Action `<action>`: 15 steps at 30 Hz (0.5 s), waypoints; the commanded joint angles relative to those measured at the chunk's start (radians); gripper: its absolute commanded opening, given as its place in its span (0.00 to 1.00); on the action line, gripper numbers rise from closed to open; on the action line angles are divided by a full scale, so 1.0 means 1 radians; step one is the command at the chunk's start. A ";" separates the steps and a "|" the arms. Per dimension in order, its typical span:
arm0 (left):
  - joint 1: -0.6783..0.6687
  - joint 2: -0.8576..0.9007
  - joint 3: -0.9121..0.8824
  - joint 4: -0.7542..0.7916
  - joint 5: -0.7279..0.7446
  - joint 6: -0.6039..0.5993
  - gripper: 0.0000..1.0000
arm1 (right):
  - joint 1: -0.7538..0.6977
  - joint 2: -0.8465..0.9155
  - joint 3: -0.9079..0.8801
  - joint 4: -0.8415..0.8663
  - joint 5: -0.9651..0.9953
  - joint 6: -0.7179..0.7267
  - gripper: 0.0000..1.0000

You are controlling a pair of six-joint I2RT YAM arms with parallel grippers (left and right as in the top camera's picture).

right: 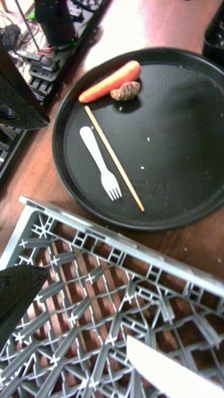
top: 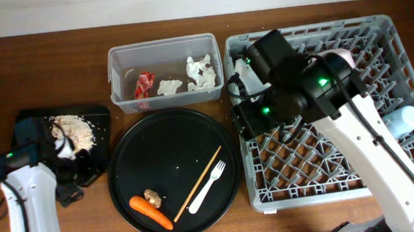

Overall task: Sort waste into correct bins and load items into the dishwasher rack
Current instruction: 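Lift the white plate with the right gripper and stand it in the rack, then grasp the orange carrot with the left gripper and drop it on the black tray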

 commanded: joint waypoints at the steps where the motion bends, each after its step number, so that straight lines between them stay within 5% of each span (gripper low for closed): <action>1: -0.127 -0.010 -0.054 -0.044 0.073 -0.102 0.99 | -0.103 -0.001 -0.005 -0.024 0.010 0.001 0.75; 8: -0.335 -0.010 -0.377 0.239 0.156 -0.254 0.99 | -0.453 0.000 -0.005 -0.116 0.036 -0.076 0.79; 15: -0.495 -0.009 -0.432 0.344 0.126 -0.261 0.93 | -0.475 0.000 -0.005 -0.117 0.036 -0.075 0.79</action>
